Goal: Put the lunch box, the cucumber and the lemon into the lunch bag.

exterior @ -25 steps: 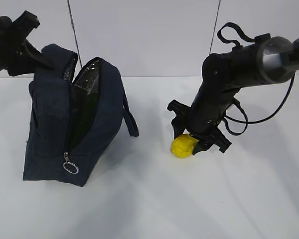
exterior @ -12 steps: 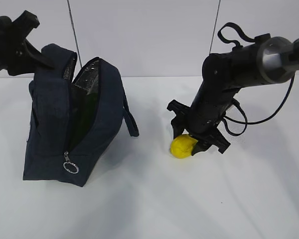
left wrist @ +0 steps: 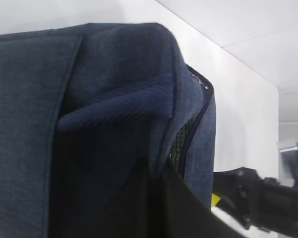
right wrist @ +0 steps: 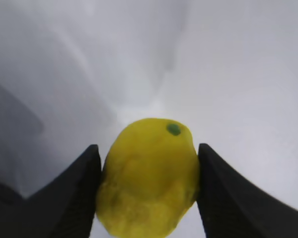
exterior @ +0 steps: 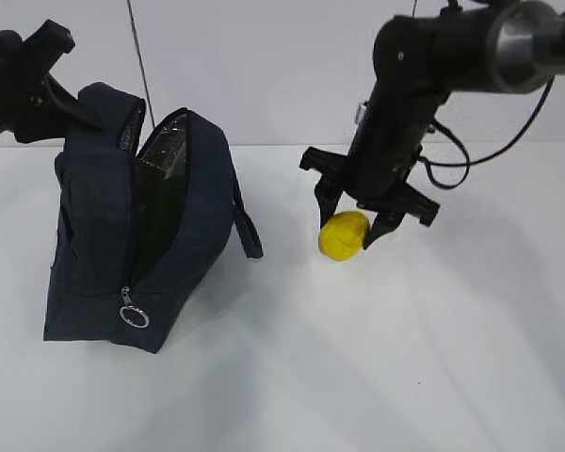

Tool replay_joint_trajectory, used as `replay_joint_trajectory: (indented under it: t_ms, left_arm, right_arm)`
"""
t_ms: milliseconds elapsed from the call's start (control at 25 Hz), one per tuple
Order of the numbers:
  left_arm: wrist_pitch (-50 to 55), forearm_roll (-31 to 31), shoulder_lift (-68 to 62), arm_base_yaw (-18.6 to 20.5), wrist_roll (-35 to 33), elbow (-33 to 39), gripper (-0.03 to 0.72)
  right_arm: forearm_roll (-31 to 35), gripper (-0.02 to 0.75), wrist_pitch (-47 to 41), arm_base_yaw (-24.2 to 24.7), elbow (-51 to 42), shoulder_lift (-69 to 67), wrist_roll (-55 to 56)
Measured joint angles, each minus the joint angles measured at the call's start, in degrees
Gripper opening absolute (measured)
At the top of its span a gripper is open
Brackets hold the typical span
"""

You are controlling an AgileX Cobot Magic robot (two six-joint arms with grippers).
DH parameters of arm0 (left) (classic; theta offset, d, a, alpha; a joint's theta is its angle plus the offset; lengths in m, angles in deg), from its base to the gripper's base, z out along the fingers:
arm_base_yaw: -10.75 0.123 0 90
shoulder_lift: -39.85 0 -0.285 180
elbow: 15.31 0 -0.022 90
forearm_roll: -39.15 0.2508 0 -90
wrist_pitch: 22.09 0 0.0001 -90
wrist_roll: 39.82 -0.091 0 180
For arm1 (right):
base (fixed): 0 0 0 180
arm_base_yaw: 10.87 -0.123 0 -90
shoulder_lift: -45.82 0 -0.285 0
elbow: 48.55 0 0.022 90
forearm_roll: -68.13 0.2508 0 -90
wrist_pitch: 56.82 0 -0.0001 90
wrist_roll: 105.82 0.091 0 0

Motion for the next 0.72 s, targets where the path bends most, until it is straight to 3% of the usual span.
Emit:
replay_joint_trajectory:
  t_ms: [160,320,520,720]
  left_arm:
    - [0.0,0.0,0.0,0.0,0.0,0.0,-0.007]
    - [0.0,0.0,0.0,0.0,0.0,0.0,-0.007]
    - [0.0,0.0,0.0,0.0,0.0,0.0,-0.007]
    - [0.0,0.0,0.0,0.0,0.0,0.0,-0.007]
  right_arm:
    - [-2.8,0.439,-10.1,0.0,10.6,0.0,-7.7]
    - [-3.4,0.439,-12.9,0.0,21.9,0.0,-16.0]
    - [6.7,0.439,-13.5,0.0,32.0,0.0,-27.6]
    - [16.3,0.439,-14.3,0.0,33.8,0.0,-34.2]
